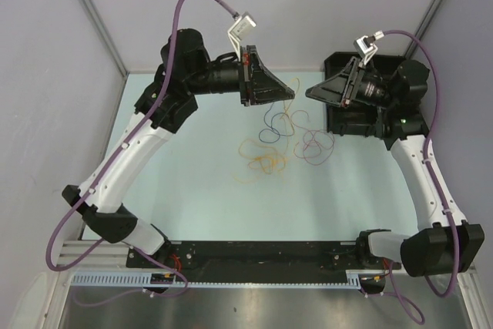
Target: Untangle the cables
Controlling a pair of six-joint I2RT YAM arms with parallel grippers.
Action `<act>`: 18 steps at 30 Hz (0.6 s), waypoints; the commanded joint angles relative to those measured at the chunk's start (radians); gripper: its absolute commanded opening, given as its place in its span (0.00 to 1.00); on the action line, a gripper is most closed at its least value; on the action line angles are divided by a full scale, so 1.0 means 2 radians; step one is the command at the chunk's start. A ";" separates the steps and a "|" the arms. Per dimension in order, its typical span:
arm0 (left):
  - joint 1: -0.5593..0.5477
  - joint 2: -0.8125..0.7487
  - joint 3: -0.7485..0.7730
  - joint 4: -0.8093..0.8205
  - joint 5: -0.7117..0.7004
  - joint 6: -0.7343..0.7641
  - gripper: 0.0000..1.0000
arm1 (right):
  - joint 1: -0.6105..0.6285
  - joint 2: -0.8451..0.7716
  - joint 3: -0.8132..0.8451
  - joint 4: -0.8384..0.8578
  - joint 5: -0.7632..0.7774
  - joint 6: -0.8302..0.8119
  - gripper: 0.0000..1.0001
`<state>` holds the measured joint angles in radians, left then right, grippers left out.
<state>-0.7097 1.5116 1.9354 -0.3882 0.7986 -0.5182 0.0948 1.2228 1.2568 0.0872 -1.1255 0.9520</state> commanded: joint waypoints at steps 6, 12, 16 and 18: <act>0.017 -0.016 -0.008 0.092 0.084 -0.092 0.00 | 0.012 0.041 0.016 0.352 -0.068 0.224 0.64; 0.017 -0.010 -0.011 0.109 0.100 -0.119 0.00 | 0.017 0.053 0.052 0.368 -0.075 0.237 0.63; 0.017 -0.003 -0.009 0.117 0.105 -0.130 0.00 | 0.022 0.059 0.076 0.365 -0.076 0.237 0.64; 0.018 0.000 -0.009 0.123 0.106 -0.138 0.00 | 0.025 0.060 0.085 0.365 -0.078 0.236 0.64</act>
<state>-0.6800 1.5101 1.9175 -0.2035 0.9752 -0.7364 0.1326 1.3415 1.3582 0.7479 -1.2598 1.4044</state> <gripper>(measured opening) 0.009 0.634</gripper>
